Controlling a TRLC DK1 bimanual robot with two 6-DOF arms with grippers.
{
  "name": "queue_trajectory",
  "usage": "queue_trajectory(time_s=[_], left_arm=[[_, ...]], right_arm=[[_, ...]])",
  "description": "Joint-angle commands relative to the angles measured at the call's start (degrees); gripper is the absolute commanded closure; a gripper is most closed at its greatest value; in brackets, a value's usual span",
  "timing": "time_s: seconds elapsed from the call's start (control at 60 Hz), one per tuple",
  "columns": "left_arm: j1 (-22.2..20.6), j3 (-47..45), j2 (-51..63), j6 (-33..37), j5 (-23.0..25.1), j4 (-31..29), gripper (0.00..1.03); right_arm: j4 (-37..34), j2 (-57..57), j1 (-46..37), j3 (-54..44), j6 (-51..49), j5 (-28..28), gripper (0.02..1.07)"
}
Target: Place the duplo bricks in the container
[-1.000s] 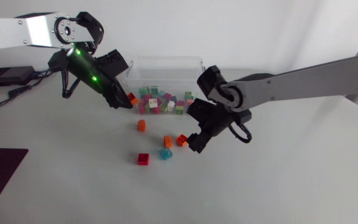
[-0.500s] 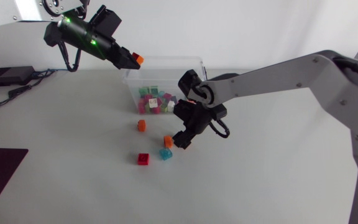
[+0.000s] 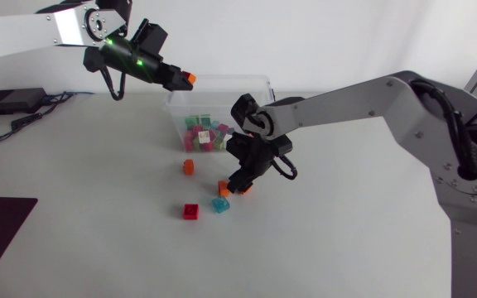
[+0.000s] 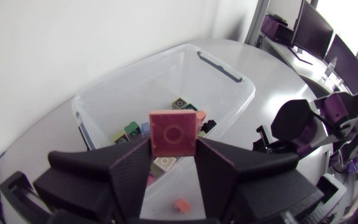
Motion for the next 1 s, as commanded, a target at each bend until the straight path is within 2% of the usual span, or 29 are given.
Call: queue_trajectory(time_s=[0.0,0.117,0.483,0.583,0.617,0.65,0.8,0.983], left_arm=[[-0.4,1.6,2.6,-1.0,0.6,0.7,0.62],[-0.4,1.5,3.9,-2.1,0.5,2.9,0.61],[0.2,1.5,5.5,-6.7,-0.4,9.2,0.57],[0.0,-0.3,4.6,-8.6,-3.8,13.2,0.34],[0.0,-1.6,3.6,-9.6,-4.3,15.6,0.15],[0.0,-2.6,2.3,-10.2,-4.3,17.5,0.05],[-0.2,-5.4,-3.4,-9.9,-4.7,18.3,0.05],[-0.3,-18.8,-15.8,3.4,-4.7,15.0,0.05]], right_arm=[[-1.1,2.1,0.9,0.5,0.9,0.4,0.70],[-0.5,-0.3,1.0,-1.8,0.9,0.3,0.73],[-0.6,-13.6,-2.3,-5.5,1.0,-0.2,0.73],[-1.3,-17.0,-2.6,-5.2,1.0,-0.5,0.73],[-1.4,-18.2,-2.7,-5.0,1.0,-0.5,0.73],[-1.4,-19.5,-2.9,-4.6,1.1,-0.5,0.73],[-0.6,-22.2,-3.9,-2.3,2.2,-0.7,0.73],[2.7,-22.3,-4.8,1.3,4.1,-1.3,0.73]])
